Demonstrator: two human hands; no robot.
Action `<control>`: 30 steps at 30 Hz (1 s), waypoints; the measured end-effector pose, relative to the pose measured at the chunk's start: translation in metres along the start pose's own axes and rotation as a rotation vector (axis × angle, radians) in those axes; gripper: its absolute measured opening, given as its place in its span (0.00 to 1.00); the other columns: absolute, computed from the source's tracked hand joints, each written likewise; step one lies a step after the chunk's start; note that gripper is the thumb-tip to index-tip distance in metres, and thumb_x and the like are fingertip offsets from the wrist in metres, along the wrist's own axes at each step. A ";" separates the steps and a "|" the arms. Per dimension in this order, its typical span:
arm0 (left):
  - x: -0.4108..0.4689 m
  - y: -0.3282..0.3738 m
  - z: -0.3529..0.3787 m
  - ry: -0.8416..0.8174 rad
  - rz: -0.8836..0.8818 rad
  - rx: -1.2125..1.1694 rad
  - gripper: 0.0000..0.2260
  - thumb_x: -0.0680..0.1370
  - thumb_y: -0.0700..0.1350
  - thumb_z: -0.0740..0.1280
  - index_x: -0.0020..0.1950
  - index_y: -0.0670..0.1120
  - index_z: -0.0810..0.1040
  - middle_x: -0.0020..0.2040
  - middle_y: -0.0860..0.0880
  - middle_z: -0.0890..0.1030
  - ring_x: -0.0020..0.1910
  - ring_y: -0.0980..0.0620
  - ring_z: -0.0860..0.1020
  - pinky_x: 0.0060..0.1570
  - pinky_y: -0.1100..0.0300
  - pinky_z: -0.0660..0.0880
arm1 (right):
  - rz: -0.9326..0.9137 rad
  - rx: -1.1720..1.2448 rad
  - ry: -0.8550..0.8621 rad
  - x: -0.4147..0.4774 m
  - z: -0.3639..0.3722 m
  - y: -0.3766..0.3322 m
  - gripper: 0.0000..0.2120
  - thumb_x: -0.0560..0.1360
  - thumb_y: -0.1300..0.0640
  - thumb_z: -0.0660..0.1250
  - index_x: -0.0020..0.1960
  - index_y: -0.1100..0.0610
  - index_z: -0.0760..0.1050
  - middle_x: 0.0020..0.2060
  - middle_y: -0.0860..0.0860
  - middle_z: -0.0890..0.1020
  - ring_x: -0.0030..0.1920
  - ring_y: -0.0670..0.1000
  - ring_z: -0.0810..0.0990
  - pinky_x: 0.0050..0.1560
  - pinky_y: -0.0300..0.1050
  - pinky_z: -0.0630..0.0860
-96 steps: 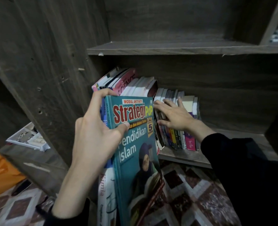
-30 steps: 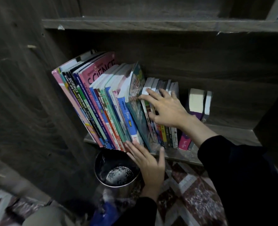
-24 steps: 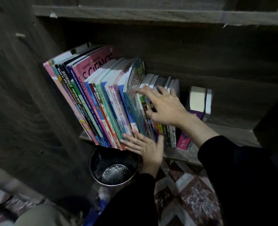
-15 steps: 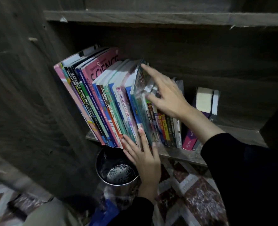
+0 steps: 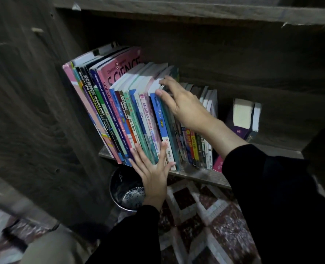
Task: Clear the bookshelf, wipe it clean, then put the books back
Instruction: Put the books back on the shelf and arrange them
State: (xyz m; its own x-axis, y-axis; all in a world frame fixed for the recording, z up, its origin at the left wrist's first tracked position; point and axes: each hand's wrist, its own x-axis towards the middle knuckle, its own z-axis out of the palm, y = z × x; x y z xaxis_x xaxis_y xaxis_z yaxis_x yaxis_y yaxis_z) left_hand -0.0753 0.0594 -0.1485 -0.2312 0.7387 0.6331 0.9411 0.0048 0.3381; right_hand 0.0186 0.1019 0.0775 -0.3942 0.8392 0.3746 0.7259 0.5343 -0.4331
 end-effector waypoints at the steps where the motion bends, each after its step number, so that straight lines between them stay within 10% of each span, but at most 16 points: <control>1: 0.001 -0.001 -0.002 0.000 0.008 0.011 0.34 0.75 0.69 0.50 0.78 0.58 0.49 0.76 0.32 0.40 0.75 0.30 0.46 0.69 0.33 0.55 | 0.006 0.005 0.006 -0.001 0.002 -0.001 0.24 0.82 0.42 0.49 0.74 0.52 0.60 0.77 0.49 0.58 0.70 0.53 0.68 0.66 0.48 0.65; 12: 0.001 0.009 -0.010 -0.069 -0.001 0.009 0.42 0.65 0.58 0.76 0.76 0.57 0.61 0.74 0.29 0.47 0.74 0.29 0.47 0.66 0.29 0.58 | -0.021 -0.020 0.056 -0.002 0.006 0.001 0.25 0.82 0.42 0.51 0.76 0.50 0.58 0.77 0.49 0.57 0.73 0.51 0.63 0.69 0.46 0.61; 30: 0.082 0.008 -0.131 0.126 -0.028 -0.422 0.28 0.76 0.47 0.61 0.75 0.45 0.61 0.69 0.40 0.65 0.69 0.45 0.61 0.67 0.54 0.56 | -0.024 -0.070 -0.002 -0.015 0.000 0.000 0.26 0.78 0.47 0.64 0.72 0.46 0.59 0.77 0.44 0.56 0.68 0.53 0.72 0.65 0.57 0.69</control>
State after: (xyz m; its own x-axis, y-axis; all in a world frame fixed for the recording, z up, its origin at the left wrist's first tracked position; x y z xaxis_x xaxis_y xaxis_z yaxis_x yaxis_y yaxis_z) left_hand -0.1191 0.0316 -0.0030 -0.3080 0.6542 0.6908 0.7569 -0.2714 0.5945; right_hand 0.0247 0.0889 0.0723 -0.4128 0.8267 0.3824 0.7540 0.5457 -0.3657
